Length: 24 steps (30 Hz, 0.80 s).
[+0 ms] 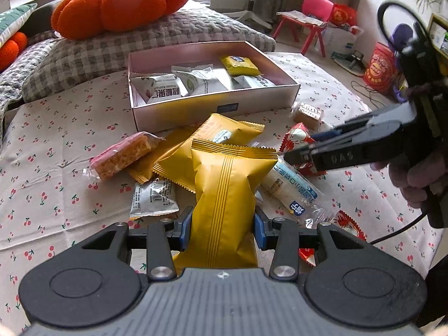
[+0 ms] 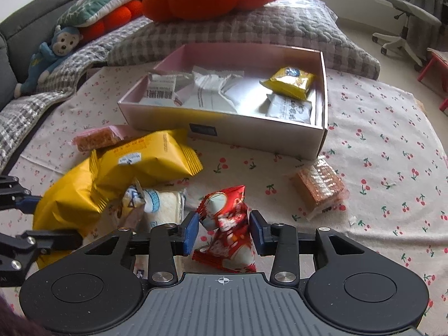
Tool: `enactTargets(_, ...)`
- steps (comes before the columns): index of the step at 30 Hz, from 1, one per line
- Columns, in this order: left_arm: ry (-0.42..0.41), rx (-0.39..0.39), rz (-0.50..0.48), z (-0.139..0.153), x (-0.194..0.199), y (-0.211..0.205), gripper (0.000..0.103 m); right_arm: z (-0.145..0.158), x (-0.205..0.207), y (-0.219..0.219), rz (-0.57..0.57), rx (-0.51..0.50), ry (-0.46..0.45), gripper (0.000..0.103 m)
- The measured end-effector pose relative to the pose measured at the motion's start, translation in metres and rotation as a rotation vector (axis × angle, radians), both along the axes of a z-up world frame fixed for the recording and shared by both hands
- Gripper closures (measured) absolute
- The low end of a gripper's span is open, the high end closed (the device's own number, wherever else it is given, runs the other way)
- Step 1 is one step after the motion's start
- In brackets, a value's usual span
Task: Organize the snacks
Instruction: 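Grasp a red-white candy with the right gripper while the left holds the yellow bag, then carry the yellow bag and red-white candy into the box and open both grippers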
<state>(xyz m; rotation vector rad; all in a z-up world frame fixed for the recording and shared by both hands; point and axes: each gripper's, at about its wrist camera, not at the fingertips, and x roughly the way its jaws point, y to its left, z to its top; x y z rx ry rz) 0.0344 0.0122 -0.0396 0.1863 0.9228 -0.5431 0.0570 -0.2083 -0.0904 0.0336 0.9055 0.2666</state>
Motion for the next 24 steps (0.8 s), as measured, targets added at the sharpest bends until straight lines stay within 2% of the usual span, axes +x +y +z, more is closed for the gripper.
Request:
enactTargets(3,-0.002,-0.002,0.009,0.001,0.0,0.0,0.064,-0.004,-0.002,0.004,0.018,-0.049,-0.002,0.067)
enactTargets(4,-0.003,-0.002,0.012,0.002,0.0,0.0,0.064,-0.004,-0.003,0.005,0.025,-0.059,-0.007,0.071)
enactTargets(12,-0.005,-0.028,0.04,0.012,0.005,0.0,0.064,0.011,-0.003,0.001,0.019,-0.006,-0.016,0.074)
enactTargets(24,-0.027,-0.075,0.078,0.034,0.027,-0.011,0.064,0.043,0.011,-0.02,-0.063,0.086,-0.053,0.074)
